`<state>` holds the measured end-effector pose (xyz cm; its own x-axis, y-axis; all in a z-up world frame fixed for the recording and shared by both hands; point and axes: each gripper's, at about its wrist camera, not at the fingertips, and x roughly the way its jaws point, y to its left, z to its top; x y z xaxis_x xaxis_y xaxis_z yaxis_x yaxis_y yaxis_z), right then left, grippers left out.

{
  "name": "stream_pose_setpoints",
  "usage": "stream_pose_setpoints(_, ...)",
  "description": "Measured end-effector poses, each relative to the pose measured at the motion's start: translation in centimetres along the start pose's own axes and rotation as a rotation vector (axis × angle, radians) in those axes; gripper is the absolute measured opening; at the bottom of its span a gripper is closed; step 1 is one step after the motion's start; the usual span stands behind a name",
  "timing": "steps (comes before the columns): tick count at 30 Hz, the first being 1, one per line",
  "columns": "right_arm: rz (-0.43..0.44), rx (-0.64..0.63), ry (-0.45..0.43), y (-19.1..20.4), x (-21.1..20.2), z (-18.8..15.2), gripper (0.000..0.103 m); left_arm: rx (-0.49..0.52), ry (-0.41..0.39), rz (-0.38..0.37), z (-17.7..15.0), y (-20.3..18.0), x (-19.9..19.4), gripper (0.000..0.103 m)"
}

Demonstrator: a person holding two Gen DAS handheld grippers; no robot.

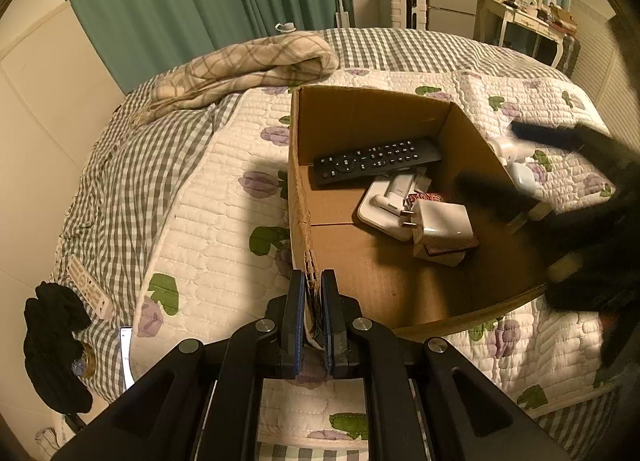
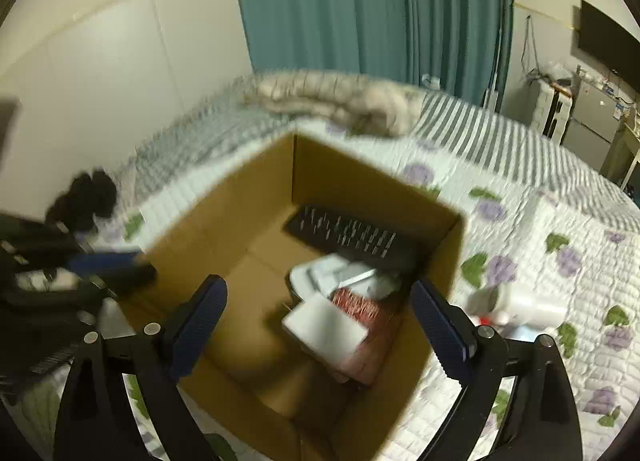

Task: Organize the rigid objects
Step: 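Carry the white adapter into the box with the right gripper and release, then grasp the light-blue earbud case with the right gripper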

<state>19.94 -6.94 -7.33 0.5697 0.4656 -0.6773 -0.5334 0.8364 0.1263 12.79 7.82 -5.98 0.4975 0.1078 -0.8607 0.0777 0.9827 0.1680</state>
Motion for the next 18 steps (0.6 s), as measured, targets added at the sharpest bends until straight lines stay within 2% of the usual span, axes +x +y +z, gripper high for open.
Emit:
stream_pose_setpoints(5, -0.096, 0.002, -0.094, -2.7, -4.8, 2.0, 0.095, 0.001, -0.001, 0.004, 0.0, -0.1, 0.0, 0.007)
stream_pose_setpoints(10, -0.204, 0.067, -0.154, -7.6, -8.3, 2.3, 0.095, 0.002, -0.001, 0.007, -0.2, -0.1, 0.1, 0.007)
stream_pose_setpoints(14, -0.282, 0.133, -0.143, -11.6, -8.7, 1.0, 0.095, 0.003, 0.0, 0.011, -0.3, -0.2, 0.1, 0.007)
stream_pose_setpoints(18, -0.379, 0.158, -0.083, -14.8, -6.5, -1.6, 0.095, 0.005, -0.001, 0.016, -0.4, -0.3, 0.0, 0.007)
